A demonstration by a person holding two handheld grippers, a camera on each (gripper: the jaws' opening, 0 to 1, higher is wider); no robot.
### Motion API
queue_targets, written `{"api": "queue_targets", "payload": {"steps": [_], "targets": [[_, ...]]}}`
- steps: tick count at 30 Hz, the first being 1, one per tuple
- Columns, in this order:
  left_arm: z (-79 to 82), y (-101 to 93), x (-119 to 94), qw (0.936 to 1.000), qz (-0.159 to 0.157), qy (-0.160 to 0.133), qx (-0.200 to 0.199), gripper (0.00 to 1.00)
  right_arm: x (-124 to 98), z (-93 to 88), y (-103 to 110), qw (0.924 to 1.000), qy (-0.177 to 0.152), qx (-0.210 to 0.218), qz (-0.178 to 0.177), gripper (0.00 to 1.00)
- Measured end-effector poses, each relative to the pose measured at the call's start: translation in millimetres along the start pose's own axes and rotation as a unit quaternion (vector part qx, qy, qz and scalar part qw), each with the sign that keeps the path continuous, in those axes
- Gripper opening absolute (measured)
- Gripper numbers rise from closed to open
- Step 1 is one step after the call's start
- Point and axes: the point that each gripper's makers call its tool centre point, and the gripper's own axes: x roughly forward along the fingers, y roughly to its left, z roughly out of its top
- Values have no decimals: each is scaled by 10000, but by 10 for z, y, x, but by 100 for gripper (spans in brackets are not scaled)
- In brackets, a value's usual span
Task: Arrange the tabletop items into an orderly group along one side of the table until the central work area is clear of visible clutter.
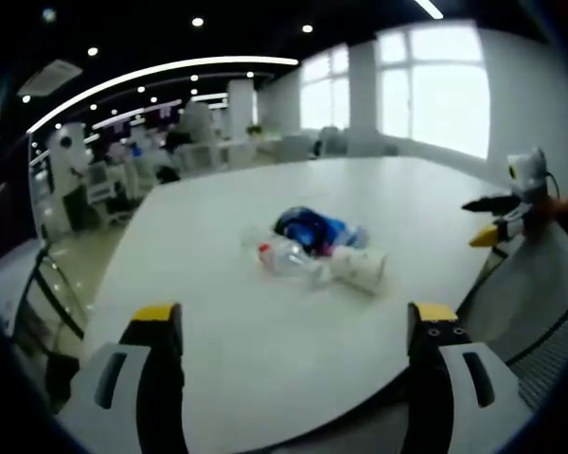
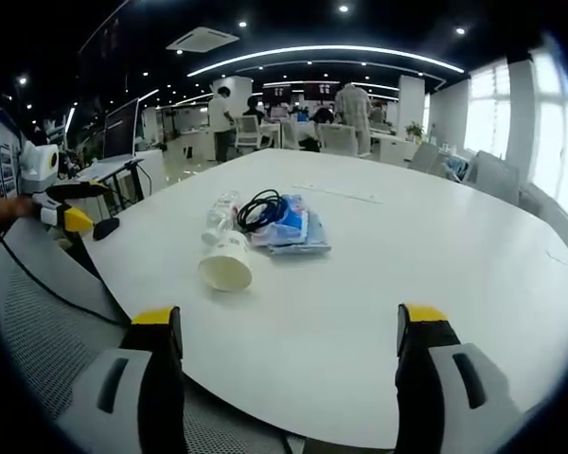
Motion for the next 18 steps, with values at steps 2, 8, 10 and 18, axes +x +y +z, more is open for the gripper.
{"api": "queue_targets", "payload": {"steps": [2,8,10,18], "targets": [[0,-1,-1,10000,1,2,2,95,-2,-1,-1,10000,4,-6,-3,94],[-6,1,-3,10000,19,28,-1,96,-1,1,3,10000,-2,0,9,95],[-10,-2,-4,10000,20,50,12,96,-2,-1,3,10000,3,-3,9,95],[-14,0,2,9999,60,93,39,96,3,6,1,10000,-11,-25,6,95]]}}
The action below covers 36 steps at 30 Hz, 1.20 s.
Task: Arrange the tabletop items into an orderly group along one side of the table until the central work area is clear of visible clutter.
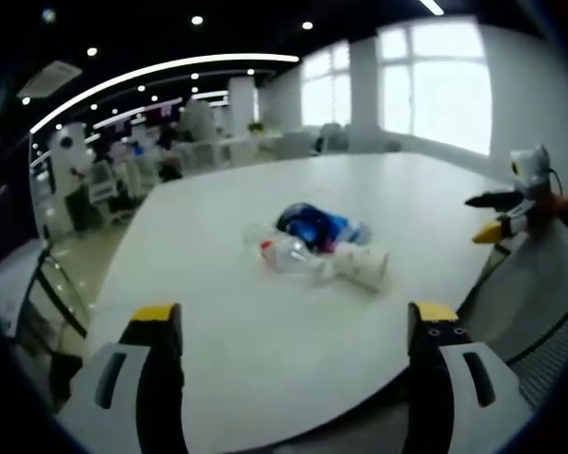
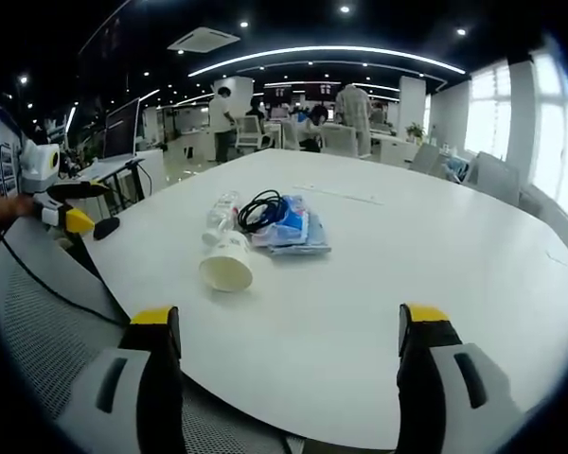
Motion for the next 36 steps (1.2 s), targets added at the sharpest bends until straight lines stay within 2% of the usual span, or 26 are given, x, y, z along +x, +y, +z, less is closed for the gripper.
{"api": "queue_targets", "payload": {"steps": [22,36], "targets": [[2,31,11,9999,104,17,-88,100,15,-6,11,10000,-4,3,31,97],[11,74,3,9995,222,156,142,100,14,32,29,9999,-99,85,94,100]]}}
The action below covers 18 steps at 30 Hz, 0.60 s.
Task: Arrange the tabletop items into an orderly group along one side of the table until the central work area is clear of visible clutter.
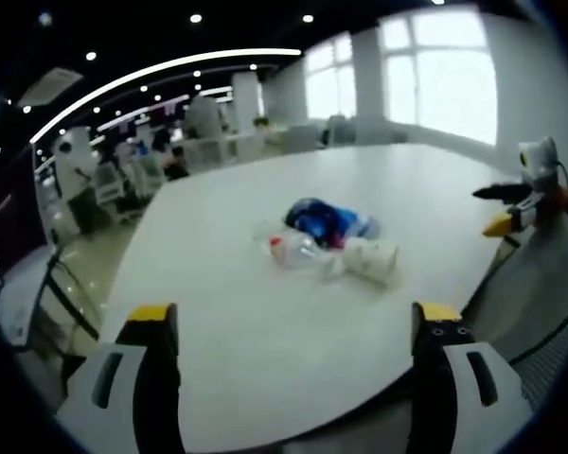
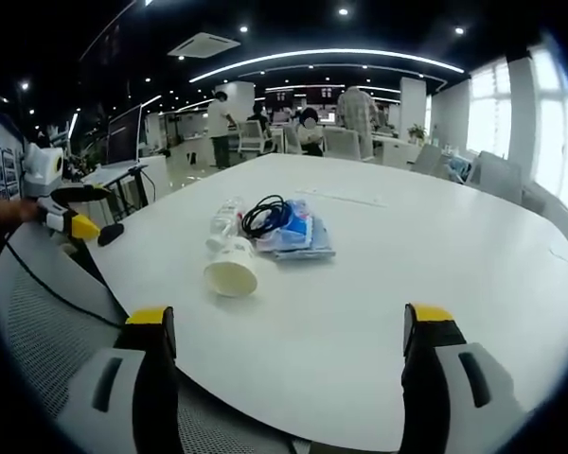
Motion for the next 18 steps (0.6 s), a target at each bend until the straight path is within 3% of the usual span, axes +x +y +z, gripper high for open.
{"api": "queue_targets", "payload": {"steps": [18], "targets": [[218,44,29,9999,137,22,-13,100,-5,2,-21,10000,-9,-15,-59,100]]}}
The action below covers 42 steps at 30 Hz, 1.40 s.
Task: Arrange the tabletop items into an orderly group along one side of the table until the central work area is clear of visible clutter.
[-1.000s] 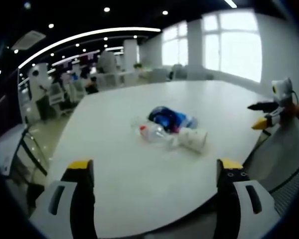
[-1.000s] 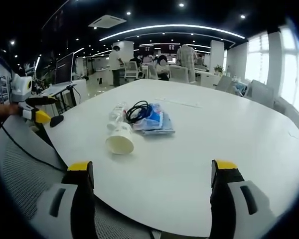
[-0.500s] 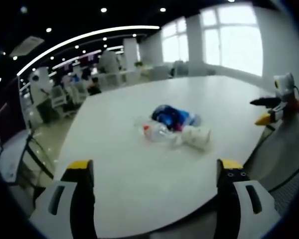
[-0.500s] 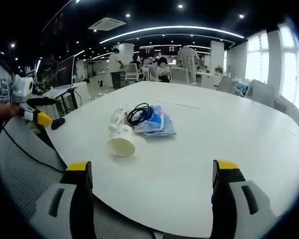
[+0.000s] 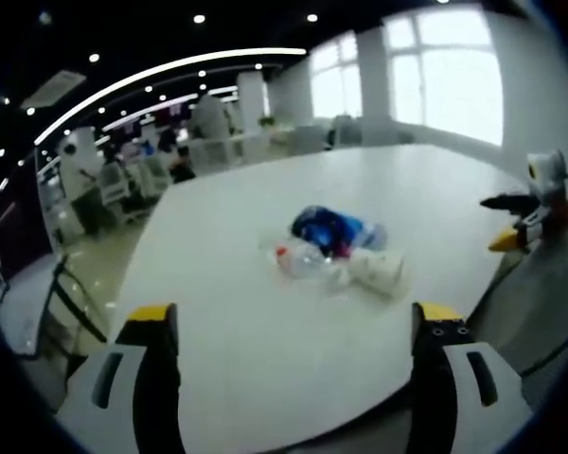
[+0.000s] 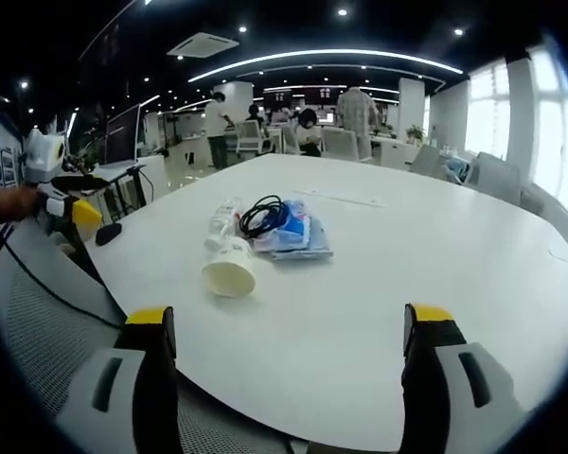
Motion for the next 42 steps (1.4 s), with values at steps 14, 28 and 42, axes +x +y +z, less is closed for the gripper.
{"api": "queue_targets", "payload": {"steps": [14,28,42], "targets": [[197,24,164,9999,80,59,-104,100,-9,10,-33,10000,-33,39,-76,100],[254,-27,441,9998,27,153,-132,100,1,4,-48,9999,-30,65,-98,99],[197,-33,684,9993,-101,320,-154,100,11,-15,-33,10000,30,29,-50,99]]}}
